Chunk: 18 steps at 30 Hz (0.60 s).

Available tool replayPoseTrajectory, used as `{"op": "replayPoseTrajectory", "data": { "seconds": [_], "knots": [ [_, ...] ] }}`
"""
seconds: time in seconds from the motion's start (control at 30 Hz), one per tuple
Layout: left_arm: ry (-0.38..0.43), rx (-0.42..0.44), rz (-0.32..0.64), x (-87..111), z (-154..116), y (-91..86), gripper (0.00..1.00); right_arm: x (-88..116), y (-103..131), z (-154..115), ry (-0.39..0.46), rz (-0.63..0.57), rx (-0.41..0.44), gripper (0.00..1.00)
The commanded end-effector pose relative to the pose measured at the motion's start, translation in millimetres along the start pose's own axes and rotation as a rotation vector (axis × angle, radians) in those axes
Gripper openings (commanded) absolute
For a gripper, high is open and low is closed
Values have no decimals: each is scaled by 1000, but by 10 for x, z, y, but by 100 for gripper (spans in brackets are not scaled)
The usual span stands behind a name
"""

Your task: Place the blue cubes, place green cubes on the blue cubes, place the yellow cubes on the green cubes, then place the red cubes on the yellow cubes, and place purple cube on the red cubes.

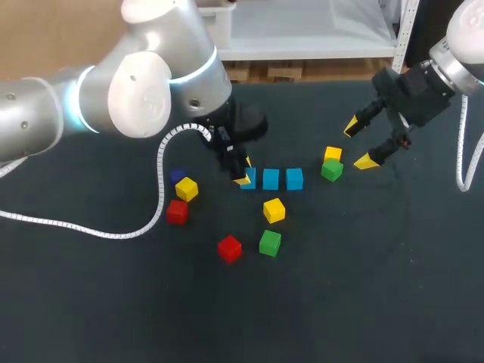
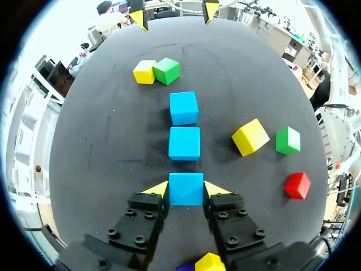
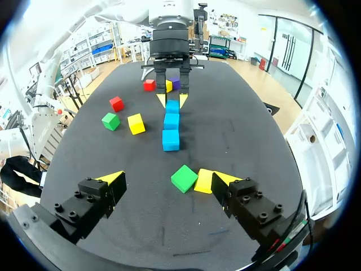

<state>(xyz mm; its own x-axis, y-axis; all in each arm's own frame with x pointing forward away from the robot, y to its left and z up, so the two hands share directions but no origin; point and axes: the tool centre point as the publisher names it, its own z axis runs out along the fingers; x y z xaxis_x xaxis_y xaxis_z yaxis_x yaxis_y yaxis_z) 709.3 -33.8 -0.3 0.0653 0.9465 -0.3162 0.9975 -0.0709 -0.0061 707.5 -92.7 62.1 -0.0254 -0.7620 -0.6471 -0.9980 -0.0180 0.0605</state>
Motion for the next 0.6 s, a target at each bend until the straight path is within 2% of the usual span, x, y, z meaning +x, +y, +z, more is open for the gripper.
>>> {"op": "replayPoseTrajectory", "data": {
  "seconds": [0.03,0.6],
  "knots": [
    [1,7,1,8,15,40,0,2,-2,0,-2,-1,0,100],
    [-5,9,6,-3,29,41,0,2,-2,0,-2,-1,0,100]
  ]
}}
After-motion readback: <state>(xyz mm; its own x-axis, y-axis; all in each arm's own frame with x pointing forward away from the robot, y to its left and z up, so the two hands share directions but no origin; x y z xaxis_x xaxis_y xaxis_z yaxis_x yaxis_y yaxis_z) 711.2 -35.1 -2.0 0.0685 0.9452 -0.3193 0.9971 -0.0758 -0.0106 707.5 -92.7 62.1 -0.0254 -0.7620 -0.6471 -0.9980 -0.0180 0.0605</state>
